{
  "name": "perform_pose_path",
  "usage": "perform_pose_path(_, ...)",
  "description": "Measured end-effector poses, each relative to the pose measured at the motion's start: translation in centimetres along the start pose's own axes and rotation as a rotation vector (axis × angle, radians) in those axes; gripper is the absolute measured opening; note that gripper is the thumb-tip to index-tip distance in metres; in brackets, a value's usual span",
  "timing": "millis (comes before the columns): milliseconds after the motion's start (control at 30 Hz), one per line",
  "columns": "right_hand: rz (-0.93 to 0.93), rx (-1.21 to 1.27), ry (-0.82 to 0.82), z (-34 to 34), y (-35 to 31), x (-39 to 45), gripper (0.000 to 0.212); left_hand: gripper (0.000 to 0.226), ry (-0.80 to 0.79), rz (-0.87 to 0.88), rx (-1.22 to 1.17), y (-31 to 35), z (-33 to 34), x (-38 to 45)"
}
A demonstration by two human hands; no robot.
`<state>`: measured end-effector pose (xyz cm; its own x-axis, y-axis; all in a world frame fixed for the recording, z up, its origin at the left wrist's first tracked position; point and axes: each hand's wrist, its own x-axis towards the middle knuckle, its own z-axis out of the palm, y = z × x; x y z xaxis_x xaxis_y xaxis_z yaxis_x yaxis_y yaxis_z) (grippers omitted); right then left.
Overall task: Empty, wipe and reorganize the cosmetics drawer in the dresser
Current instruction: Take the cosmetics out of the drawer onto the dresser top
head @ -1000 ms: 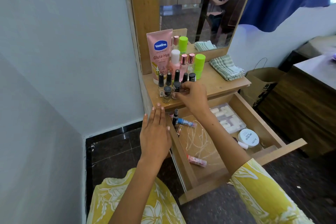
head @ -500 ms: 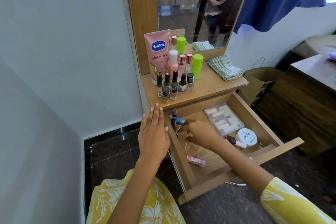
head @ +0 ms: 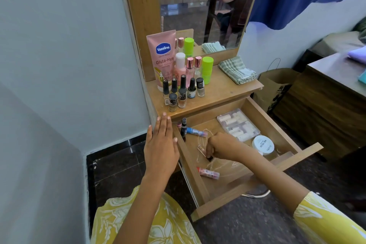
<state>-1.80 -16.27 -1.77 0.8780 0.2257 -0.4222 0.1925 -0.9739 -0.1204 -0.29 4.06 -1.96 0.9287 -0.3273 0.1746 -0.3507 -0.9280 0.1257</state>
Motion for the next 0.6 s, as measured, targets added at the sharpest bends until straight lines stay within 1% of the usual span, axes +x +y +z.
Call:
perform_pose_path(67, 0.083, 0.03, 0.014, 0.1, 0.8, -0.9, 0.025, 0.061, 0.003, 0.0, -0.003, 0.0, 0.1, 0.0)
perform_pose_path(100, 0.156, 0.033, 0.049, 0.0, 1.3, -1.3, 0.025, 0.061, 0.009, -0.001, -0.006, 0.0, 0.1, 0.0)
perform_pose_path(167, 0.344, -0.047, 0.108, -0.1, 2.7, -2.4, 0.026, 0.061, 0.017, -0.001, -0.011, 0.0, 0.1, 0.0)
perform_pose_path(233, 0.491, -0.143, 0.084, 0.1, 3.9, -3.4, 0.023, 0.061, 0.016, -0.001, -0.008, 0.1, 0.2, 0.0)
perform_pose_path(300, 0.564, -0.158, 0.048, 0.5, 4.4, -3.9, 0.017, 0.062, 0.009, -0.003, -0.005, 0.1, 0.2, 0.0)
perform_pose_path(433, 0.596, -0.163, 0.072, 1.4, 4.5, -3.9, 0.012, 0.062, 0.006, -0.004, -0.009, 0.0, 0.1, 0.0)
perform_pose_path(600, 0.488, -0.06, 0.095, 2.0, 4.2, -3.4, 0.011, 0.061, 0.001, -0.007, -0.009, 0.1, 0.1, 0.0)
